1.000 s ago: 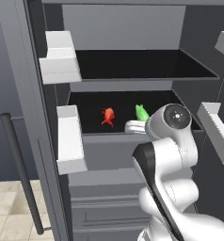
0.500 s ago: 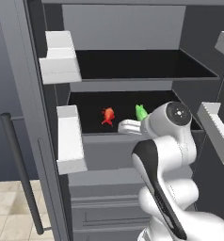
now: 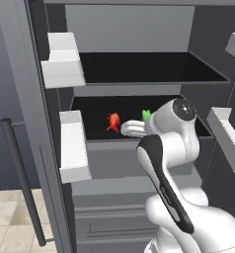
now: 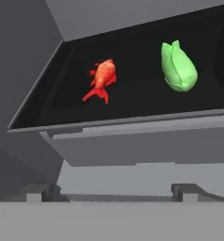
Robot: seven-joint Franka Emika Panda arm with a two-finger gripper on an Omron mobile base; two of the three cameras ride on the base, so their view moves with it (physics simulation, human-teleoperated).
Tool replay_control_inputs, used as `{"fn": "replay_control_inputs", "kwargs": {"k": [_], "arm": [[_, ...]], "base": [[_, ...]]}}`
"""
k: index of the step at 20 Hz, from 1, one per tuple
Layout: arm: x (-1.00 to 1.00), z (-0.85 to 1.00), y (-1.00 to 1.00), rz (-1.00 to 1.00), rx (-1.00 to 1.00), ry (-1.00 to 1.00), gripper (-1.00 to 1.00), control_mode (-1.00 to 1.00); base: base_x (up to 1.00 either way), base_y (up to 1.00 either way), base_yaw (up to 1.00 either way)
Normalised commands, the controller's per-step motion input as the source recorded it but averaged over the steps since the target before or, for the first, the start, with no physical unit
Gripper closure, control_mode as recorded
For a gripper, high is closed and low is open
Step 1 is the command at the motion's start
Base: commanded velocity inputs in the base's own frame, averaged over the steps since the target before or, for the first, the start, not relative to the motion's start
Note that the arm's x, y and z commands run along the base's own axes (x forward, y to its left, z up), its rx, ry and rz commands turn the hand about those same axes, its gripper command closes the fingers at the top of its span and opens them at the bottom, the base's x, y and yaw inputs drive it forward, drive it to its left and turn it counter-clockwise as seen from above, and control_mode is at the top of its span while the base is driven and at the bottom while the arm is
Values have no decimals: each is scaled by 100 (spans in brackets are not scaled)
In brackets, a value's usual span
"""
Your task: Take the cheese, fish, and corn from the fridge and place them on the plate on the dining counter to create an appetizer plate.
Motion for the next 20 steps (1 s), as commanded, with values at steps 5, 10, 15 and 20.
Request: {"fn": "replay_control_inputs", "kwargs": {"k": [5, 10, 15, 20], "arm": [[59, -17, 0, 0, 0, -3, -100, -100], [48, -31, 2, 0, 0, -8, -100, -100], [52, -32, 14, 0, -2, -3, -100, -100], [54, -4, 22, 0, 0, 1, -100, -100]], "base": [[0, 0, 0], [0, 0, 0], [0, 0, 0], [0, 0, 0]]}}
